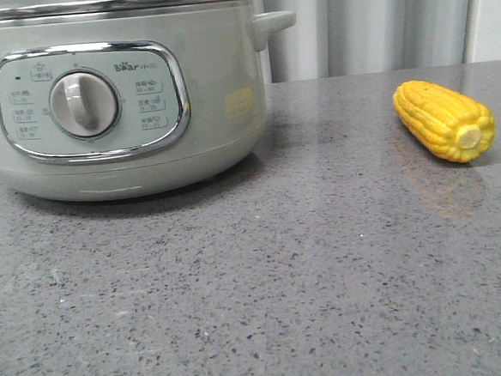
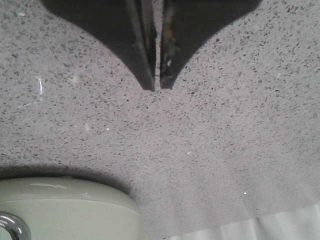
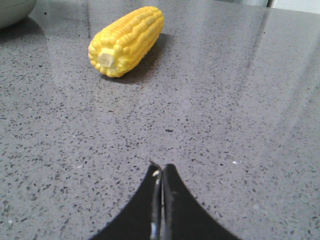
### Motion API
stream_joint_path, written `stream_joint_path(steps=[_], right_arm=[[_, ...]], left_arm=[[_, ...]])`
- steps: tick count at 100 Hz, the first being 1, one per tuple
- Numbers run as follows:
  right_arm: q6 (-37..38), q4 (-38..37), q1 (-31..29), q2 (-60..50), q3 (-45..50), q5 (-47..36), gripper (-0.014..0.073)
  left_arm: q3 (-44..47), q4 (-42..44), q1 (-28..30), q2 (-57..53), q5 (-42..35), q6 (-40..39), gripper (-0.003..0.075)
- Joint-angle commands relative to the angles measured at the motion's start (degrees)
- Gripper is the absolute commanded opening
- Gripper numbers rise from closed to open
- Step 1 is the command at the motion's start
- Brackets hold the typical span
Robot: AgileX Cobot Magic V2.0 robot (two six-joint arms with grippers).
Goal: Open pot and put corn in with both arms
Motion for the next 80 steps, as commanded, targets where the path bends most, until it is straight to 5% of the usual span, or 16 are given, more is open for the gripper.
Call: stream_joint_path(steps=[1, 80], right_arm=[[-0.5, -0.6, -0.2, -1.0, 1.4, -1.2, -0.0073], [-0.5, -1.1, -0.2, -1.0, 1.4, -5.9, -0.0073]], left_arm=[[1.5, -0.2, 0.3, -1.9, -1.7, -0.5, -0.0019], [1.5, -0.2, 0.3, -1.9, -1.8, -0.5, -0.0018]])
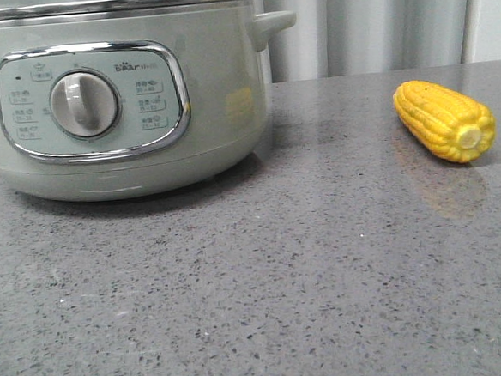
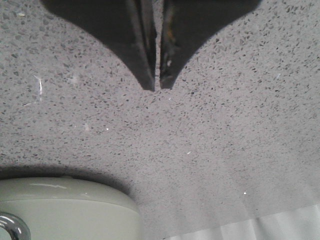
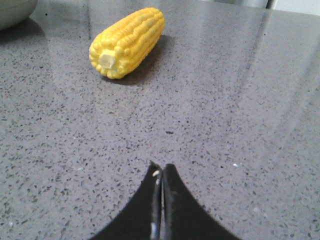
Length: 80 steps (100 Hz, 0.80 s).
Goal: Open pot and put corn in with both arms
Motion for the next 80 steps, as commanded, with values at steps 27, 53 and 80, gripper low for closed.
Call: stream_joint_path(steps=[27, 53, 80], right_arm=[[-0.5, -0.9, -0.2, -1.0, 1.4, -8.7, -0.0073], [-0.5, 7.3, -0.2, -1.0, 1.4, -13.3, -0.0073], [-0.5, 7.7, -0.2, -1.0, 1.4, -14.1, -0.0073]], left_arm=[[1.5, -0.2, 0.3, -1.9, -1.8, -0.5, -0.0018], [1.5, -0.2, 0.3, -1.9, -2.4, -0.5, -0.0019], [1.5, -0.1, 0.3, -1.9, -3.3, -0.5, -0.0019]])
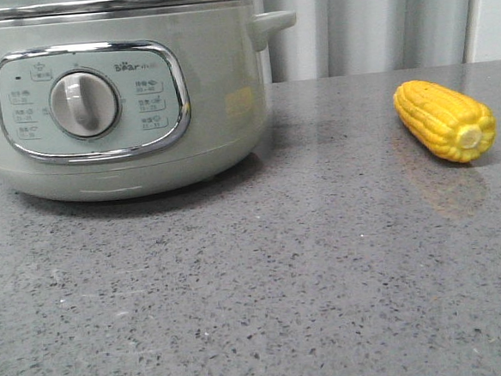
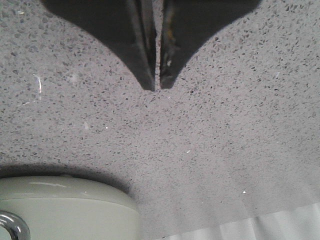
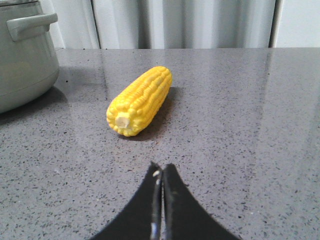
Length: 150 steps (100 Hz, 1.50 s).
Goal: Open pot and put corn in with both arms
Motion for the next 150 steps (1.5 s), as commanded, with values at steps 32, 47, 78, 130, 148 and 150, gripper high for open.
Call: stream_joint_path(steps=[32, 47, 78, 130, 148, 150], right_arm=[[-0.5, 0.2, -0.2, -1.0, 1.4, -4.8, -0.0073], [-0.5, 0.2, -0.2, -1.0, 1.4, -4.8, -0.0073], [-0.5, 0.3, -0.2, -1.0, 1.4, -5.0, -0.0073], [-0.5, 19.2, -0.2, -1.0, 1.4, -9.1, -0.0073], [-0.5, 30.0, -0.2, -1.0, 0.2, -14.3, -0.0073], [-0.5, 30.0, -0.2, -1.0, -0.3, -13.6, -0.0073]], left_arm=[[1.5, -0.1, 0.3, -1.9, -4.1, -0.5, -0.0019], [1.5, -0.1, 0.3, -1.9, -4.6, -0.5, -0.0018], [1.5, -14.5, 0.3, -1.9, -12.5, -0.5, -0.0019], [1.5, -29.9, 0.3, -1.9, -19.3, -0.5, -0.0019], [1.0, -34.6, 0.3, -1.9, -22.9, -0.5, -0.0019], [0.9, -34.5, 0.3, -1.9, -22.9, -0.5, -0.0019]])
